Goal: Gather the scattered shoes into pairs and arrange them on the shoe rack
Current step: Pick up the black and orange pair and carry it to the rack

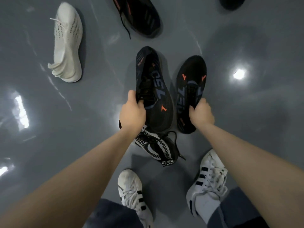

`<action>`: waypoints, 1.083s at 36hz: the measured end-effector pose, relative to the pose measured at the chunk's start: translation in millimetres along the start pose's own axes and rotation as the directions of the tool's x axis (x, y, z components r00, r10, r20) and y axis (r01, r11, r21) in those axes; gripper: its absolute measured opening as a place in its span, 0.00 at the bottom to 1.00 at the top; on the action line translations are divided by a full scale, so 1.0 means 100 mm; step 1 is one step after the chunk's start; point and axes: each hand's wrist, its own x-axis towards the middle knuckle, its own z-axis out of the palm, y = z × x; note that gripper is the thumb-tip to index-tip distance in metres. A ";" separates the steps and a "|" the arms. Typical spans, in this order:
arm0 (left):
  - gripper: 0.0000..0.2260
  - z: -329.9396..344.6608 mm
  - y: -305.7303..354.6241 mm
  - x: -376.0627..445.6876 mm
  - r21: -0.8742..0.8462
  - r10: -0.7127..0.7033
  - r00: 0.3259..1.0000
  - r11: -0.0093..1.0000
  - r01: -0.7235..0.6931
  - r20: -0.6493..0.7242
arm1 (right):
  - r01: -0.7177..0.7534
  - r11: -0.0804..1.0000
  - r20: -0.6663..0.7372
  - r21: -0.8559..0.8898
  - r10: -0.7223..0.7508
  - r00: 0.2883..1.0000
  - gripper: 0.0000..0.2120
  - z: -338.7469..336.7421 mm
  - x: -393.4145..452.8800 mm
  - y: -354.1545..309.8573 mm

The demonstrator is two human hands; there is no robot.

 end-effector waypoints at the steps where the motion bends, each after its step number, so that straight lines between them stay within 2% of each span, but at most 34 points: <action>1: 0.05 0.01 -0.01 -0.01 0.020 0.003 1.000 1.000 -0.003 0.002 | 0.006 1.000 -0.019 -0.022 -0.006 1.000 0.15 0.00 0.00 -0.01; 5: 0.05 -0.05 0.02 -0.13 0.096 0.018 1.000 0.995 -0.020 0.016 | 0.084 0.979 -0.059 -0.184 -0.096 0.994 0.09 -0.13 -0.15 -0.03; 9: 0.06 -0.22 0.19 -0.30 0.180 0.027 0.999 0.983 -0.036 0.047 | 0.149 0.934 -0.021 -0.325 -0.165 0.986 0.09 -0.38 -0.45 -0.06; 12: 0.06 -0.41 0.37 -0.46 0.238 0.058 0.996 0.969 -0.073 0.070 | 0.177 0.913 -0.002 -0.368 -0.191 0.981 0.09 -0.62 -0.70 -0.07; 22: 0.06 -1.11 1.21 -1.11 0.283 0.134 0.990 0.948 -0.143 0.053 | 0.097 0.987 -0.087 -0.131 -0.109 0.990 0.09 -1.69 -1.37 -0.38; 34: 0.07 -1.78 2.37 -1.72 0.257 0.250 0.968 0.935 -0.245 0.015 | 0.134 0.988 -0.160 -0.071 -0.144 0.977 0.10 -3.16 -2.06 -0.56; 39: 0.08 -1.95 2.76 -2.00 0.252 0.357 0.934 0.903 -0.348 0.010 | 0.088 0.996 -0.234 -0.011 -0.088 0.968 0.09 -3.65 -2.41 -0.55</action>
